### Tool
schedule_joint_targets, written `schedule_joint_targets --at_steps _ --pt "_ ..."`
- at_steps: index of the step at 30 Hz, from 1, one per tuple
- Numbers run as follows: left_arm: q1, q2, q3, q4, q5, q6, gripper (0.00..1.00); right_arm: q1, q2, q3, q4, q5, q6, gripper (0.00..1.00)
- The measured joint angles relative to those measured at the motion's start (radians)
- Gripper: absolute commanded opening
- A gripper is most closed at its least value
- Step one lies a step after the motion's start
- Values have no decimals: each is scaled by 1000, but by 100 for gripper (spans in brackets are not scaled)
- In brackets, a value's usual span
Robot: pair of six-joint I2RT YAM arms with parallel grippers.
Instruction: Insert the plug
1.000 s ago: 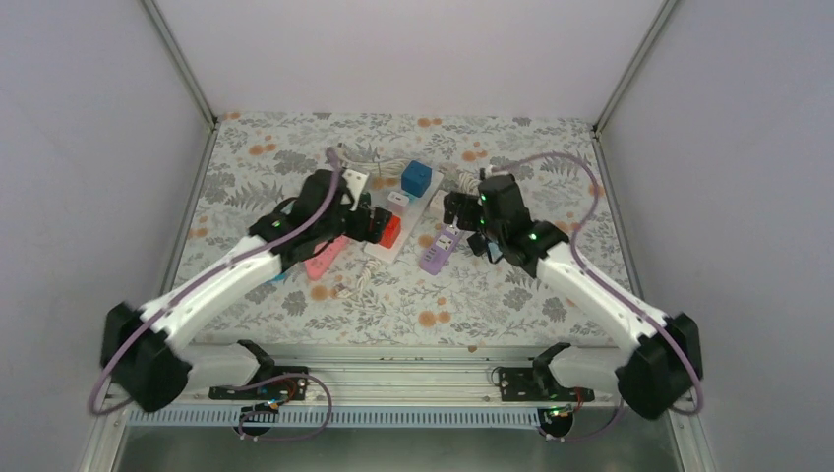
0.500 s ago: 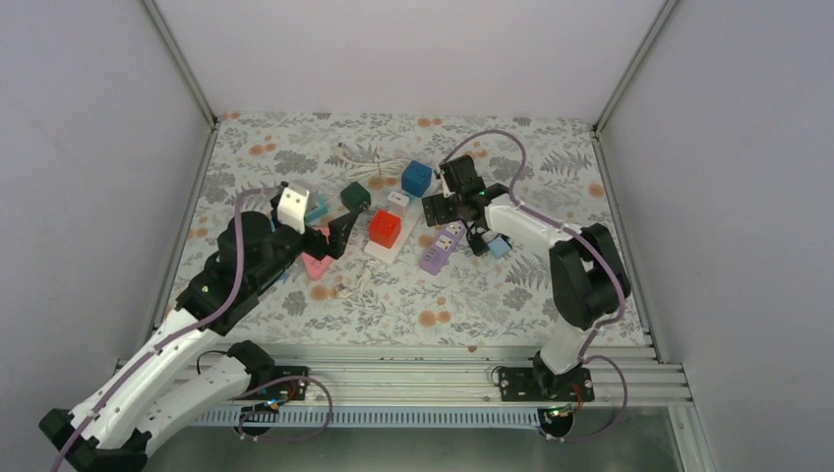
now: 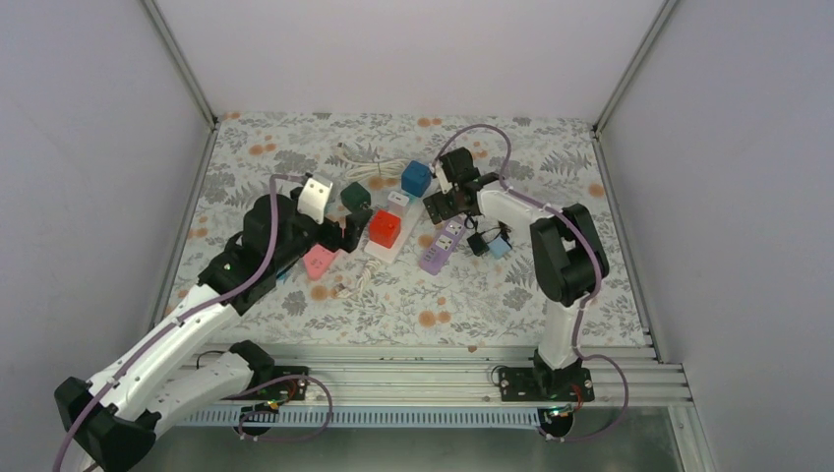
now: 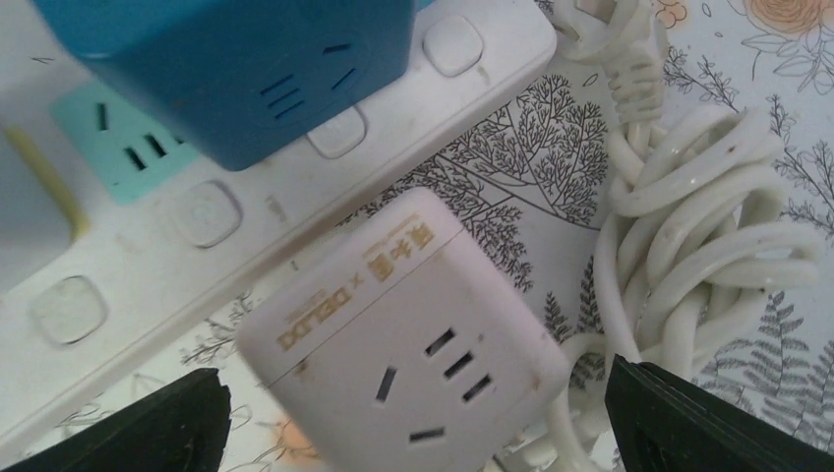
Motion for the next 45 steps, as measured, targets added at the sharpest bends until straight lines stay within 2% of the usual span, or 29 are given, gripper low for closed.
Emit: schedule_joint_targets --at_steps 5,7,10,15,21,24,31,38,42,45 --pt "2 59 17 4 10 0 100 -15 75 64 -11 10 -53 93" --pt "5 77 23 4 12 0 100 -19 96 79 -16 0 -75 86" --pt "6 97 34 3 25 0 100 -23 114 94 -25 -46 -116 81" --pt "6 128 76 8 63 -3 100 -29 116 100 -32 -100 -172 62" --pt "6 141 79 19 86 -17 100 -35 109 101 -34 -114 -179 62" --pt "6 141 79 22 101 -30 100 -34 55 57 1 -117 -156 62" --pt "6 146 76 50 141 -76 100 -34 -234 -96 149 -176 -3 62" --pt "6 177 48 111 171 -128 100 -34 -530 -261 295 -299 323 63" --pt "5 195 42 138 186 -157 100 -34 -647 -352 378 -410 492 63" --pt "4 196 42 163 215 -189 100 -34 -684 -380 407 -507 560 63"
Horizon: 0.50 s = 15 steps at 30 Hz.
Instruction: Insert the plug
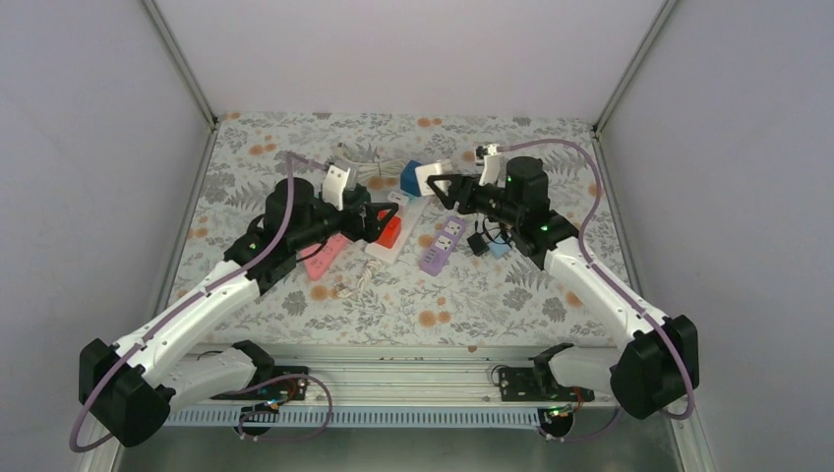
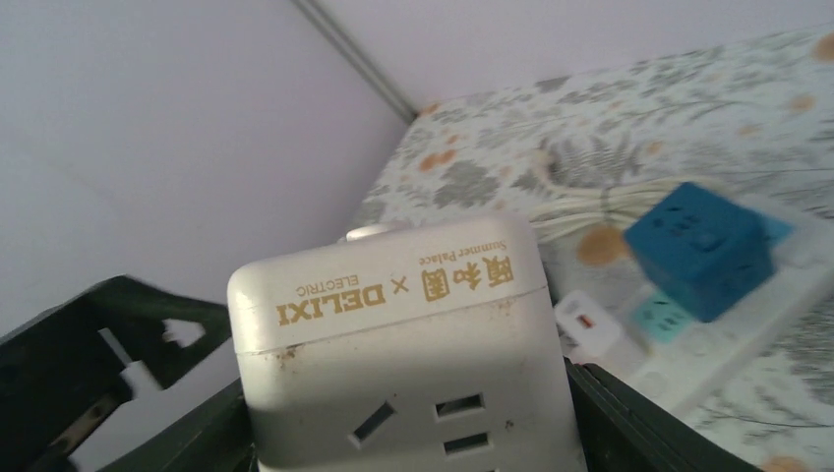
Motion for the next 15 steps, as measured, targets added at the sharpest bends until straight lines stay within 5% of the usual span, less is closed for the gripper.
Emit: schedule_joint_targets --at_steps 15 --pt "-5 -1 101 -2 103 -72 100 1 -34 -74 197 -315 264 63"
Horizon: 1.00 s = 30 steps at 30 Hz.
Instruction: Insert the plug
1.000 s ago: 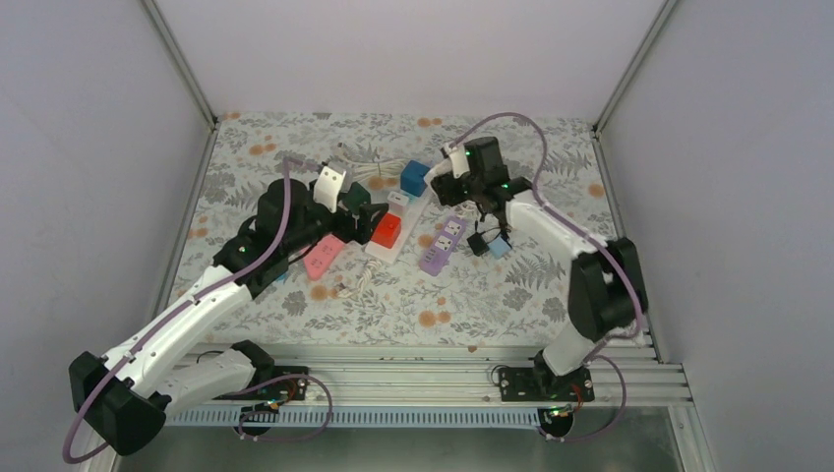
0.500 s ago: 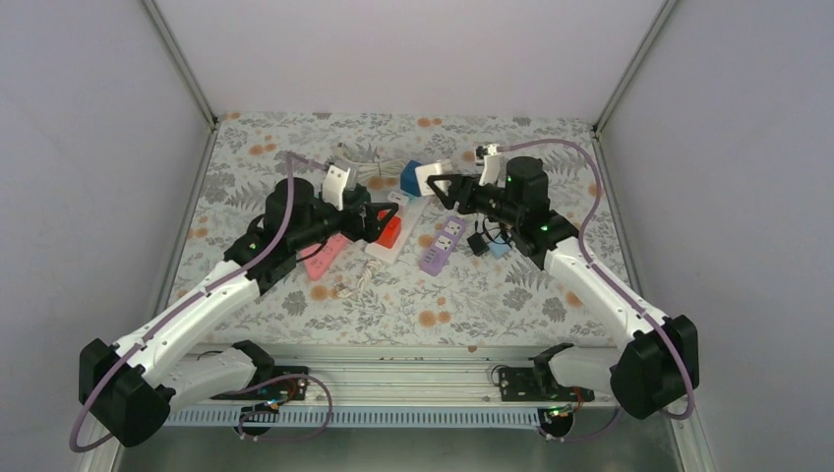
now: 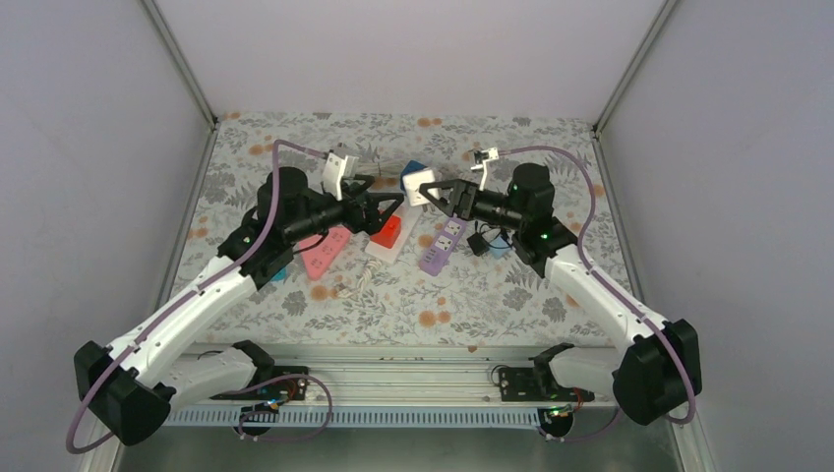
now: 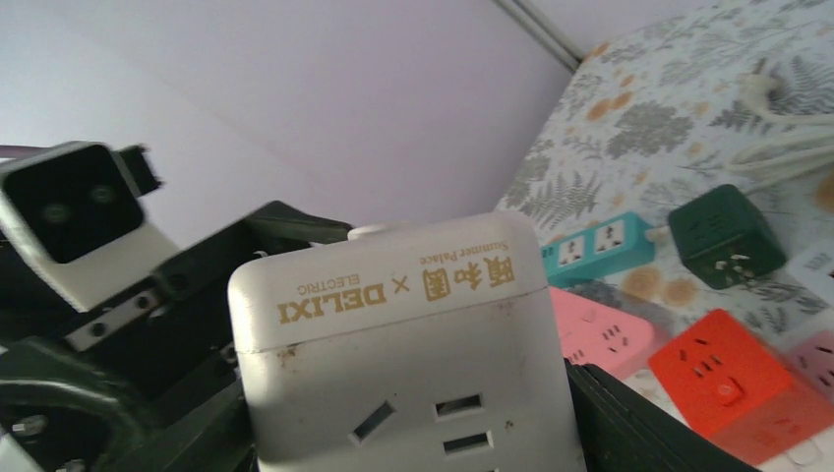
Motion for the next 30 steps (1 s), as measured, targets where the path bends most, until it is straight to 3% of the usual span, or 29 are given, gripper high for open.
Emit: schedule_joint_targets --at_steps 12,21,30 --pt "-5 0 24 14 77 -29 100 4 -18 14 31 -35 29 62" --pt "-145 27 -48 153 -235 58 100 120 -85 19 14 320 278 64" --pt "-280 77 -124 402 -542 134 100 154 -72 54 -38 478 468 65"
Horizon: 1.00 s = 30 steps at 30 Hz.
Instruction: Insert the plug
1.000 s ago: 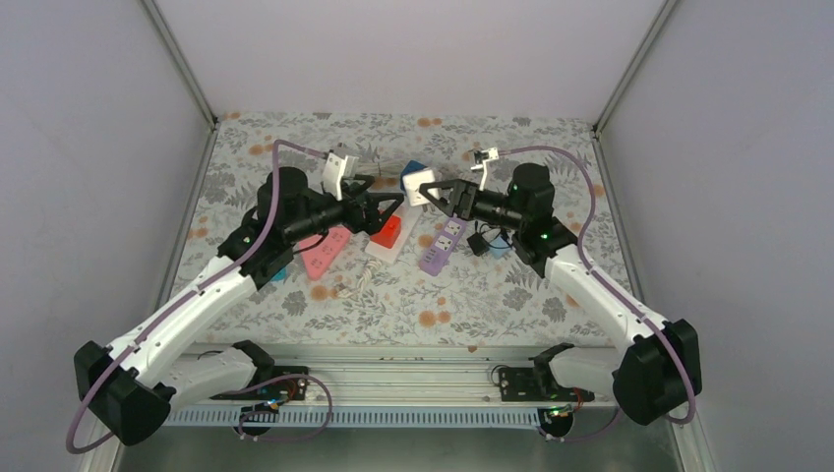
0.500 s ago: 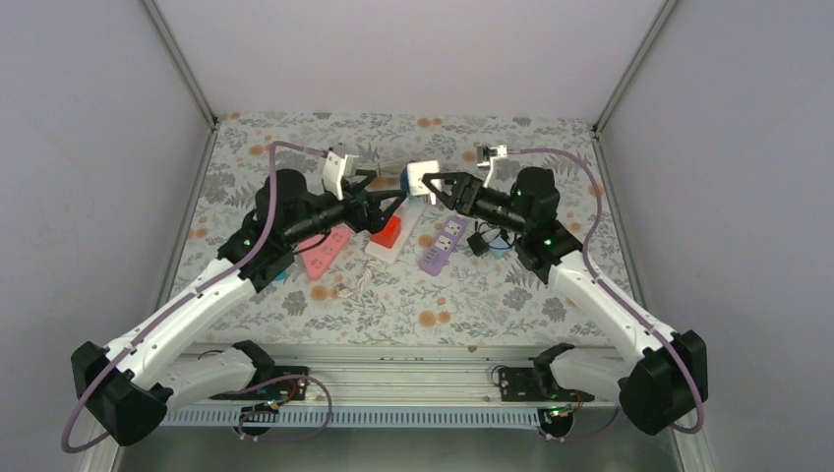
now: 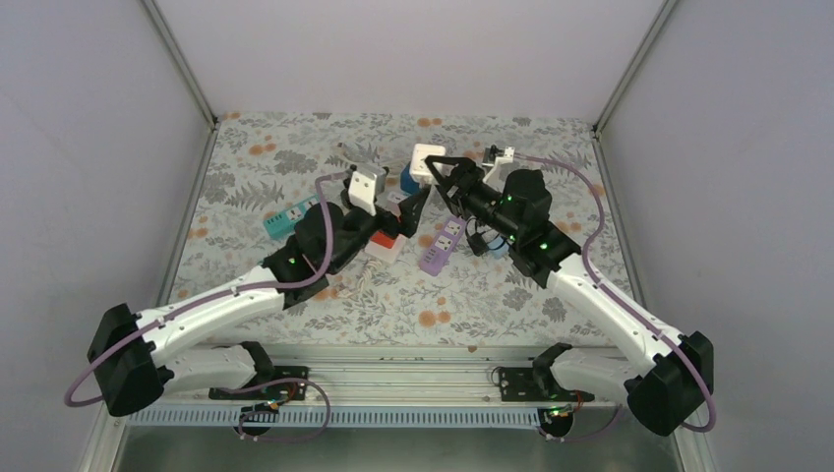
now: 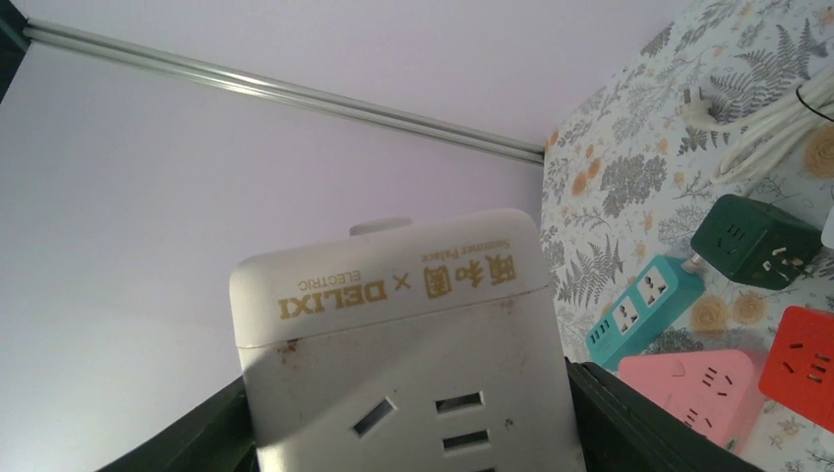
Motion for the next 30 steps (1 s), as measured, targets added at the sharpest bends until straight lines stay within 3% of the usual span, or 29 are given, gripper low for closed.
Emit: schedule_joint_targets --at_steps 9,21,26,30 --pt "-92 166 4 181 -185 120 100 23 18 14 -22 35 87 66" --pt "-120 265 11 406 -285 297 98 37 19 15 -45 45 128 68" --pt "-120 309 26 455 -364 330 90 38 26 15 -52 43 133 69" --pt "-125 325 26 487 -380 347 76 38 29 19 -64 43 132 69"
